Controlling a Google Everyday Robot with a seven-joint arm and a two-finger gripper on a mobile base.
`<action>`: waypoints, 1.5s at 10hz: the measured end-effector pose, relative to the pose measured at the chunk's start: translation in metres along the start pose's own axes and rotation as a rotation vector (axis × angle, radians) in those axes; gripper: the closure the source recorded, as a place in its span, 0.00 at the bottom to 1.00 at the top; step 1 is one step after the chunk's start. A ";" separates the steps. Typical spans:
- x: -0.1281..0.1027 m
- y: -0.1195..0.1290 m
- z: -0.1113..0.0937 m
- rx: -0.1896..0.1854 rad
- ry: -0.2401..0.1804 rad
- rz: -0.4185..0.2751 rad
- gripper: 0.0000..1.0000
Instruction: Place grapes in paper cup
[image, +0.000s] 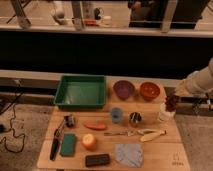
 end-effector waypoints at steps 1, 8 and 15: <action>0.000 0.000 0.001 -0.002 0.000 -0.001 1.00; 0.002 0.007 0.010 -0.022 -0.006 0.002 1.00; 0.002 0.015 0.018 -0.048 -0.019 0.000 1.00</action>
